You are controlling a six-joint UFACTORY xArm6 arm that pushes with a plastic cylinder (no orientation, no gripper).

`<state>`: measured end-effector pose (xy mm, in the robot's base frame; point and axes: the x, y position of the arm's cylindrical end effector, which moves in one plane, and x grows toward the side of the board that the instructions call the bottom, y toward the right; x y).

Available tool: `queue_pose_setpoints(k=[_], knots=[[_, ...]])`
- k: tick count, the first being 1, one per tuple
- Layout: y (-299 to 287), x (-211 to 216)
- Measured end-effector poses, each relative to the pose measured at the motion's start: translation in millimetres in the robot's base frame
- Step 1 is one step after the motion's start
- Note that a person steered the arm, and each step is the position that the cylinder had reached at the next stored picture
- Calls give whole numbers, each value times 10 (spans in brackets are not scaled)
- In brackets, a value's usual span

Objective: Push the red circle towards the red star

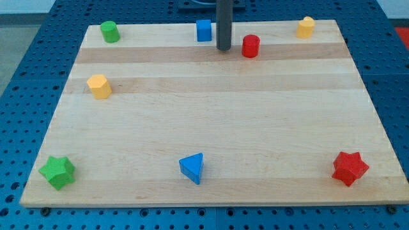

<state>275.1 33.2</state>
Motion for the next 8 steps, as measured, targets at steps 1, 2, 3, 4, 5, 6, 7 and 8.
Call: queue_pose_setpoints(k=[1, 2, 3, 4, 5, 6, 7, 8], knots=[[212, -45], [475, -45], [780, -45], [1070, -45], [1305, 16], [1374, 221], [1365, 459], [1346, 707]])
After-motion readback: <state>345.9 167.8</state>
